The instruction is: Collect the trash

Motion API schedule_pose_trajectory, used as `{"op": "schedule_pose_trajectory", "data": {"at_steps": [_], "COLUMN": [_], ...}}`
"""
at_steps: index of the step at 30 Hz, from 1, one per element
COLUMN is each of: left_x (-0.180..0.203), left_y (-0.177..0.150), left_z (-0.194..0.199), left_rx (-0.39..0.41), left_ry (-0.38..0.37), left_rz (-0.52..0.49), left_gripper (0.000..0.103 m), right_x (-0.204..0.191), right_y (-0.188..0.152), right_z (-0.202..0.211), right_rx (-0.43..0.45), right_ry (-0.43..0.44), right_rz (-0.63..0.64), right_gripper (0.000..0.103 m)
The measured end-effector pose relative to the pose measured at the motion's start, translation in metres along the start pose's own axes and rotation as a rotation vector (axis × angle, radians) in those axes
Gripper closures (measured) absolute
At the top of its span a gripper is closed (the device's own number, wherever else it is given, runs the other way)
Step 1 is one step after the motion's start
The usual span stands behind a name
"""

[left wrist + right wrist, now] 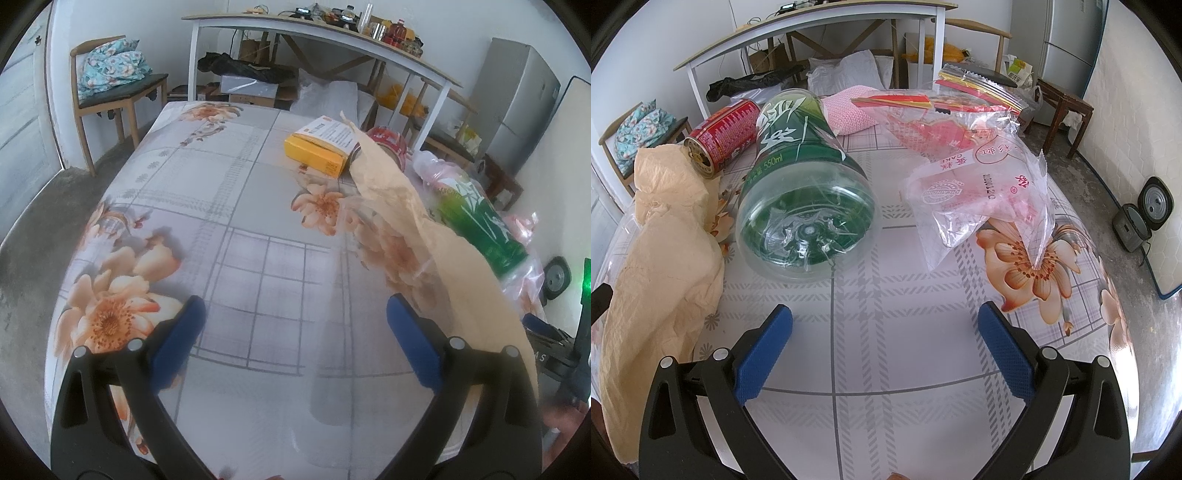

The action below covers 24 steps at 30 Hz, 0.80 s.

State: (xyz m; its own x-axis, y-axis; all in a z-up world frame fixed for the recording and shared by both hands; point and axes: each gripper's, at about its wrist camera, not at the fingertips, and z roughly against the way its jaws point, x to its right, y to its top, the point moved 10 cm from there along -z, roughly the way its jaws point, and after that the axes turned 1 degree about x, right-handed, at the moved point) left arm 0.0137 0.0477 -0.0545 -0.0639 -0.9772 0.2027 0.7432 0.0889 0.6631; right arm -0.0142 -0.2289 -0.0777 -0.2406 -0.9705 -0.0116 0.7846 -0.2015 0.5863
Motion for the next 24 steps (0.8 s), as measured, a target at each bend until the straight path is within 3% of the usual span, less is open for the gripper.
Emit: {"op": "schedule_pose_trajectory", "data": {"at_steps": [8, 24], "left_x": [0.003, -0.005], "left_y": [0.001, -0.002], "left_z": [-0.003, -0.008], "left_rx": [0.028, 0.006], "left_ry": [-0.013, -0.020], "left_rz": [-0.001, 0.034], "left_gripper": [0.008, 0.008], "right_x": [0.000, -0.001], "right_y": [0.000, 0.000], "right_z": [0.000, 0.000], "right_rx": [0.000, 0.001], "right_ry": [0.000, -0.001], "right_rz": [0.000, 0.000], "right_gripper": [0.006, 0.006]}}
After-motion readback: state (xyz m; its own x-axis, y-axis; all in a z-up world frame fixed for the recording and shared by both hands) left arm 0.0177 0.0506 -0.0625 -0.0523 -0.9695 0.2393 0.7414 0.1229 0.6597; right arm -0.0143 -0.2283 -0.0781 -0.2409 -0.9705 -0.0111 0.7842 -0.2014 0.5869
